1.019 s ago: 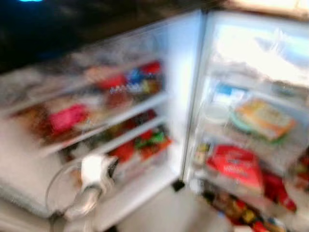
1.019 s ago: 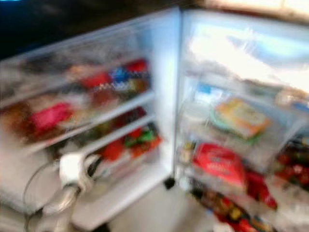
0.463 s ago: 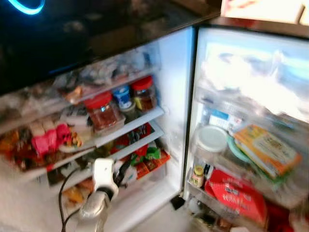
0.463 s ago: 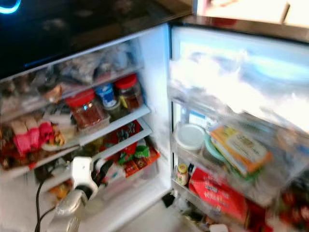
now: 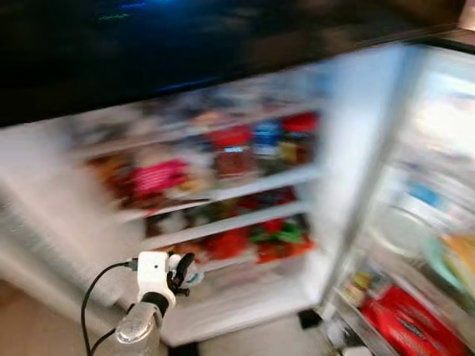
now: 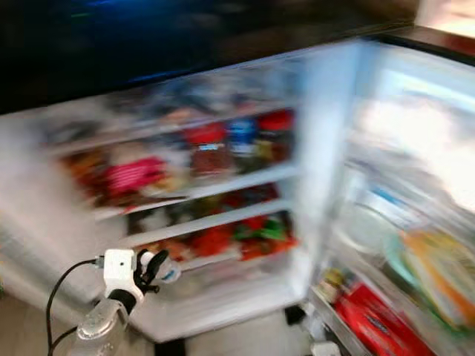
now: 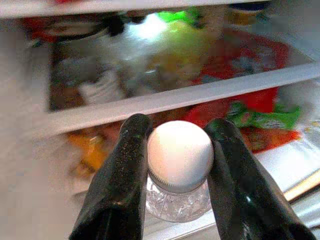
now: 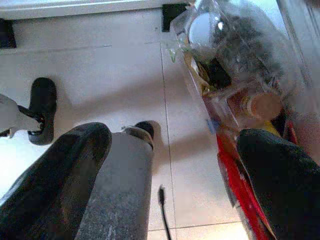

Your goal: Restocking fridge

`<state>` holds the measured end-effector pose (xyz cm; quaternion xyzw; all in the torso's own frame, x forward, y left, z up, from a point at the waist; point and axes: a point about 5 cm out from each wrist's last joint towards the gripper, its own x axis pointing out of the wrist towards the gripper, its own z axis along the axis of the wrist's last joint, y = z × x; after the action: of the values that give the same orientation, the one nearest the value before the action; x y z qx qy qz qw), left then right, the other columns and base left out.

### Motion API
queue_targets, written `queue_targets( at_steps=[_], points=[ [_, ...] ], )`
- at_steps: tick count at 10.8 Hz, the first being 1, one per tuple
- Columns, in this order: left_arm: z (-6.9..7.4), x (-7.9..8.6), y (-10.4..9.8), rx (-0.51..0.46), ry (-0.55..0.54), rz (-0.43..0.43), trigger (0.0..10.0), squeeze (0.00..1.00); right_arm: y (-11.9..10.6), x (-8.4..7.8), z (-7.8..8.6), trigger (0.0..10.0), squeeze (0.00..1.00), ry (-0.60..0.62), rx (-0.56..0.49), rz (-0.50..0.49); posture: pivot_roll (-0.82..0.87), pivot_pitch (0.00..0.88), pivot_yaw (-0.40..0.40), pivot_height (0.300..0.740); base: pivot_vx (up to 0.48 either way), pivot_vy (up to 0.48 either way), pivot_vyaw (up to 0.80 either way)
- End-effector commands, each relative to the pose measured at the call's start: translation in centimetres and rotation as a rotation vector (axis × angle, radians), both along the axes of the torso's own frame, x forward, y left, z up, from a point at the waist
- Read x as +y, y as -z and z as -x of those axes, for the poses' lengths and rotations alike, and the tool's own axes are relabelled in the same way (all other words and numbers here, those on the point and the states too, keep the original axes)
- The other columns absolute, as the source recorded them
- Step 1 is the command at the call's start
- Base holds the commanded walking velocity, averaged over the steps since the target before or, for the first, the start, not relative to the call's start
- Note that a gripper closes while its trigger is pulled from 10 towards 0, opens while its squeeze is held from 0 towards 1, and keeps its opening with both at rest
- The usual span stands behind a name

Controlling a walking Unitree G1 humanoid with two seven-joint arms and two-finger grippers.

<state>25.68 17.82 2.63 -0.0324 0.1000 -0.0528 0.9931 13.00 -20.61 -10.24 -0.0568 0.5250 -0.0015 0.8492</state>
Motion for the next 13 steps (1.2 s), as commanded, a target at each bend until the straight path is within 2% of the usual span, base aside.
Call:
queue_targets(
  at_steps=[1, 4, 7, 12, 13],
  points=[
    [-0.1, -0.1, 0.0, 0.011, 0.003, -0.008, 10.0, 0.0, 0.3, 0.6, 0.7, 10.0, 0.0, 0.008, 0.019, -0.018, -0.12, 0.051, 0.065, 0.74, 0.0, 0.0, 0.0],
    [-0.4, -0.2, -0.5, -0.009, 0.009, -0.009, 10.0, 0.0, 0.3, 0.8, 0.8, 10.0, 0.0, 0.012, 0.003, -0.033, -0.12, 0.052, 0.065, 0.74, 0.0, 0.0, 0.0],
    [-0.5, -0.5, -0.8, -0.023, 0.013, -0.012, 10.0, 0.0, 0.6, 0.9, 1.4, 10.0, 0.0, -0.022, 0.04, -0.019, -0.12, 0.054, 0.066, 0.74, 0.0, 0.0, 0.0],
    [-0.7, -0.6, -1.1, -0.032, 0.008, -0.015, 10.0, 0.0, 0.6, 1.0, 1.5, 10.0, 0.0, -0.026, 0.032, -0.024, -0.12, 0.057, 0.066, 0.641, 0.0, 0.0, 0.0],
    [-0.8, -0.7, -1.2, -0.035, 0.01, -0.021, 10.0, 0.0, 0.6, 1.0, 1.4, 10.0, 0.0, -0.029, 0.027, -0.028, -0.12, 0.057, 0.066, 0.641, 0.0, 0.0, 0.0]
  ],
)
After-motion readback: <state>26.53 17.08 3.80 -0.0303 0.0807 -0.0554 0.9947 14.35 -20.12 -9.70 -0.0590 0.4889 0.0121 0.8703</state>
